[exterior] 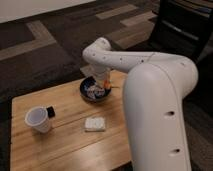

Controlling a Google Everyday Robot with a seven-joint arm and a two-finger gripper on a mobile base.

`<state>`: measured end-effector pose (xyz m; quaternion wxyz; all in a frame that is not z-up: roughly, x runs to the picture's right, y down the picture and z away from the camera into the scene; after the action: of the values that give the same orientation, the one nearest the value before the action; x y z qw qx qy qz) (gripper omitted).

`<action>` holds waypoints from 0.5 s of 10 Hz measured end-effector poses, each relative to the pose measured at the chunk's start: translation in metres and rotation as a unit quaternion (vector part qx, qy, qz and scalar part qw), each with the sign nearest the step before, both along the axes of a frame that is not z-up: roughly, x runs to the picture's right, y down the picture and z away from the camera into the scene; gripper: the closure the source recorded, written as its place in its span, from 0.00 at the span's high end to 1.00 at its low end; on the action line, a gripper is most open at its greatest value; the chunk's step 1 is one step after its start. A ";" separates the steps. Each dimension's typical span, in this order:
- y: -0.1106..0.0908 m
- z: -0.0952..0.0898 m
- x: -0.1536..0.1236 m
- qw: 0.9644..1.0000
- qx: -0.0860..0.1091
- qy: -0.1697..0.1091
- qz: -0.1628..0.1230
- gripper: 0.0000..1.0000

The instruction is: Place the pepper in the ceramic bowl

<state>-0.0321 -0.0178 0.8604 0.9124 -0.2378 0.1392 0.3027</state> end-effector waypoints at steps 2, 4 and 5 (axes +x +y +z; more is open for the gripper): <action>0.000 0.000 0.003 1.000 -0.001 0.002 0.000 0.10; 0.000 0.000 0.001 1.000 -0.001 0.000 -0.001 0.34; 0.000 0.000 0.002 1.000 -0.001 0.001 0.000 0.45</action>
<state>-0.0297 -0.0176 0.8608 0.9120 -0.2383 0.1404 0.3028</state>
